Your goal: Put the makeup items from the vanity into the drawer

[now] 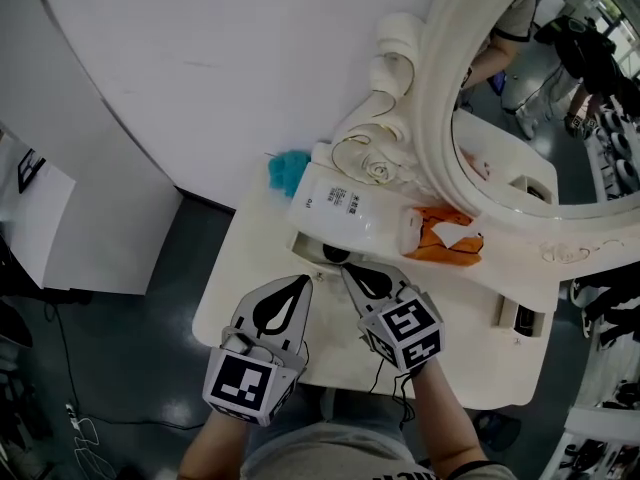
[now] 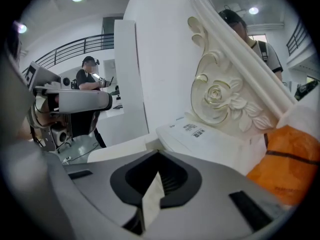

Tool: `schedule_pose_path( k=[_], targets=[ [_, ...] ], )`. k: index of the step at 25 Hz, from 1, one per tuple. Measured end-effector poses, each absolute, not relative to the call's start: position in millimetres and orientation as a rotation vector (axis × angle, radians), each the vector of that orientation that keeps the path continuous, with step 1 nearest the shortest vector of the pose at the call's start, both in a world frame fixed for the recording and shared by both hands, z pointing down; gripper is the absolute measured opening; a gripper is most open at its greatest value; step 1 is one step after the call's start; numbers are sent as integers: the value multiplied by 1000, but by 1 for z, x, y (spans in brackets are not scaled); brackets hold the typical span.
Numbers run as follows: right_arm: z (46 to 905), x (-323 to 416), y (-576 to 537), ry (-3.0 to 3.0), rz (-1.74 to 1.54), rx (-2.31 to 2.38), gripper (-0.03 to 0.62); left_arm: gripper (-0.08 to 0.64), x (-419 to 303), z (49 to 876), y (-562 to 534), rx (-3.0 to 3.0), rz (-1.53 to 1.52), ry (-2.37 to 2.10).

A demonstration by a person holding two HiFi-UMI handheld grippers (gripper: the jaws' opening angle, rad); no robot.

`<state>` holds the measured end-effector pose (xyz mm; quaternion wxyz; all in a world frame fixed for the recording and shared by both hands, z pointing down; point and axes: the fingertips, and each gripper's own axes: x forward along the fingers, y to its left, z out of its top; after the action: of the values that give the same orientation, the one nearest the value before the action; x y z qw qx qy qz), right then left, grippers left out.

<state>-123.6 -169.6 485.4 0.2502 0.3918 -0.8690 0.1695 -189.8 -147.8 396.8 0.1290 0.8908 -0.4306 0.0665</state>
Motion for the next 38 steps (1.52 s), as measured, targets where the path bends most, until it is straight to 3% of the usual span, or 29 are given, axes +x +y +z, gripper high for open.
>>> schedule_pose_path(
  k=[12, 38],
  targets=[
    [428, -91, -138, -2528, 468, 1157, 12, 37, -129, 380, -133, 2684, 181, -1098],
    [328, 52, -65, -2565, 265, 1633, 11, 37, 34, 338, -75, 2938, 166, -648]
  ],
)
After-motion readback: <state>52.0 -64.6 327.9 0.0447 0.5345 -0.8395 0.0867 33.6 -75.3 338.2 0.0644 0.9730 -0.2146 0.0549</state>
